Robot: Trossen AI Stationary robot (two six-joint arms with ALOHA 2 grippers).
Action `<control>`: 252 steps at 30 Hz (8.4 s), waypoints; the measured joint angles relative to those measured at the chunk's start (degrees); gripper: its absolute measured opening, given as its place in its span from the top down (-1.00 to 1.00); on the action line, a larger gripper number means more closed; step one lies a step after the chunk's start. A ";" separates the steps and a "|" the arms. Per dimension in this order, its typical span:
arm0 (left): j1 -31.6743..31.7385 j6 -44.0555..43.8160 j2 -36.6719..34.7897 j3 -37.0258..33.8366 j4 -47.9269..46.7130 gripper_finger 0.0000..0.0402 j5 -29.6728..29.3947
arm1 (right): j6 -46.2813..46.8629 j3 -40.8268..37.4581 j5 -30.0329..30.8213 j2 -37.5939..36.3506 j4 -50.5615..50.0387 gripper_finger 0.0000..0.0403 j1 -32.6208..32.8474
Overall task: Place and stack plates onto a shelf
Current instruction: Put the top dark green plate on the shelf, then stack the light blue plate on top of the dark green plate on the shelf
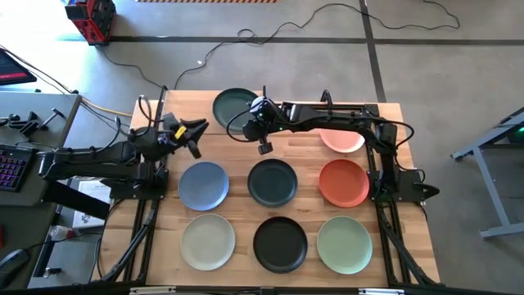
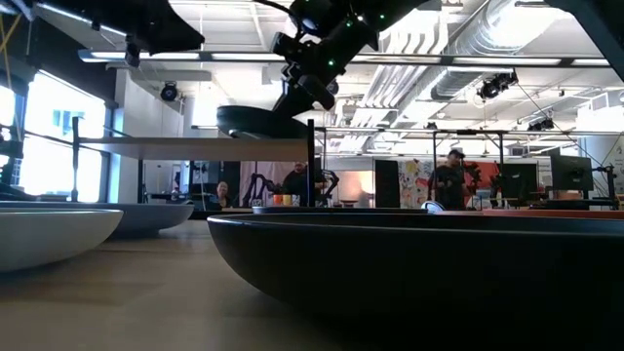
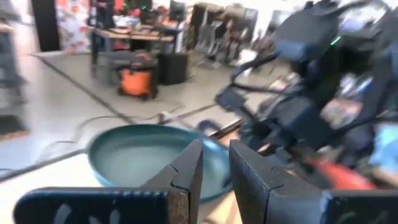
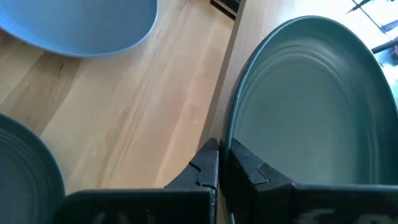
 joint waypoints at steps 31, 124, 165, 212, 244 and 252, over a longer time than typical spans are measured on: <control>20.32 -34.85 15.98 4.58 -7.78 0.45 14.15 | 0.01 0.00 0.01 0.00 0.02 1.00 0.00; 21.17 -12.27 2.64 4.58 -4.98 0.45 31.06 | -2.84 0.01 4.82 -0.07 -1.74 1.00 0.63; 21.19 -12.27 2.64 4.58 -4.98 0.45 31.05 | -4.04 -0.01 1.19 -0.08 0.10 0.57 -0.15; 21.19 -12.27 2.66 4.58 -4.98 0.45 31.06 | 4.71 0.00 2.05 0.72 2.39 0.97 1.52; 21.18 -12.27 2.66 4.58 -4.98 0.45 31.06 | 5.15 -0.01 -2.00 0.72 3.95 0.66 0.90; 21.19 -12.27 2.66 4.58 -4.98 0.45 31.06 | 2.55 -0.01 -0.62 0.30 4.81 0.39 1.07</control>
